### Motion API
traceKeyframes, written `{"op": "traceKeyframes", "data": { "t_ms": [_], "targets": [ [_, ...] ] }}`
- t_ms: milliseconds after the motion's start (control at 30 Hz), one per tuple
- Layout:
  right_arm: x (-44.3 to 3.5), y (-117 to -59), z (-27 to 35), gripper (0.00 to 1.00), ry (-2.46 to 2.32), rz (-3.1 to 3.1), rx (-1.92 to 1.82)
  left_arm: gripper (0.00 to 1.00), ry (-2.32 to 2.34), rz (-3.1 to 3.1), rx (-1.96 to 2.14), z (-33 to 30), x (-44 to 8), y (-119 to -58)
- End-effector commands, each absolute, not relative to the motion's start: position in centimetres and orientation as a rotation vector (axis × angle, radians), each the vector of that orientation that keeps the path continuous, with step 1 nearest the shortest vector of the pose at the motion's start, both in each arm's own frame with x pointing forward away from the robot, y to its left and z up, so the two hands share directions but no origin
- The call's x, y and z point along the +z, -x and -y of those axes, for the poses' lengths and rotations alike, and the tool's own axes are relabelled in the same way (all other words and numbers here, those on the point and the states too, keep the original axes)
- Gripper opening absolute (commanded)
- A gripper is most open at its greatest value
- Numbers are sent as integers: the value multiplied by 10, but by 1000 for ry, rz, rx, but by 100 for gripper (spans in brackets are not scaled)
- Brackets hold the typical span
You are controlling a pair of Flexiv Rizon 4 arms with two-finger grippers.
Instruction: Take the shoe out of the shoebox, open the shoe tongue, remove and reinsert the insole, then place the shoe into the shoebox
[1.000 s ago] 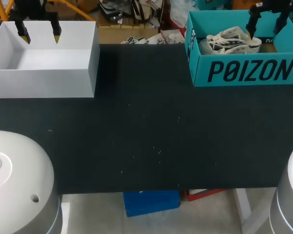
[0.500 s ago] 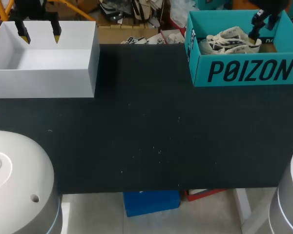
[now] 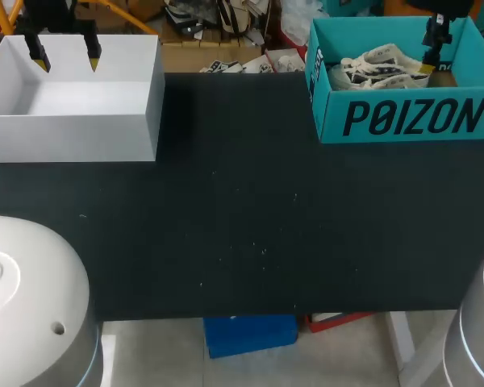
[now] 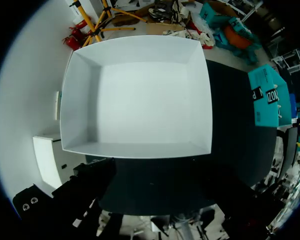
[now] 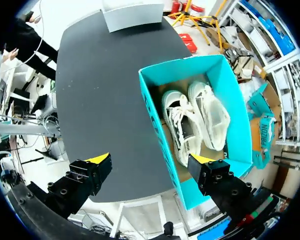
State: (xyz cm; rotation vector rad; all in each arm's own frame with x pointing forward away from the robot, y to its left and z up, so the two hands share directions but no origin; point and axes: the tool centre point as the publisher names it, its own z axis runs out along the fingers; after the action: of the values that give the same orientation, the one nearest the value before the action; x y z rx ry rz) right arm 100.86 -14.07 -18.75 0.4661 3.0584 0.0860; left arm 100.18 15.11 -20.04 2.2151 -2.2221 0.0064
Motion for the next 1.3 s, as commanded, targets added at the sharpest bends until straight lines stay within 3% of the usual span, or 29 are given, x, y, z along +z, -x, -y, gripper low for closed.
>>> {"op": "traceKeyframes", "data": {
  "t_ms": [33,100,167,267,400,600,700,1000,1300],
  "targets": [
    [-196,-1032,142,100,-305,-3108,-10,100,-2218,2221,1,-150,-200,-1001],
    [-199,-1041,141,77,-311,-3088,-35,100,-2218,2221,1,-150,-200,-1001],
    [-202,-1050,139,80,-304,-3074,-38,100,-2218,2221,1,-150,-200,-1001],
    [-209,-1061,136,55,-287,-3066,-44,100,-2218,2221,1,-150,-200,-1001],
    [-219,-1072,133,53,-257,-3050,-13,100,-2218,2221,1,-150,-200,-1001],
    [-239,-1089,135,58,-175,-3049,25,100,-2218,2221,1,-150,-200,-1001],
    [-248,-1097,138,49,-147,-3048,32,100,-2218,2221,1,-150,-200,-1001],
    [-276,-1122,149,52,-89,-3058,36,100,-2218,2221,1,-150,-200,-1001],
    [-311,-1140,153,45,-58,-3079,45,100,-2218,2221,1,-150,-200,-1001]
  ]
}}
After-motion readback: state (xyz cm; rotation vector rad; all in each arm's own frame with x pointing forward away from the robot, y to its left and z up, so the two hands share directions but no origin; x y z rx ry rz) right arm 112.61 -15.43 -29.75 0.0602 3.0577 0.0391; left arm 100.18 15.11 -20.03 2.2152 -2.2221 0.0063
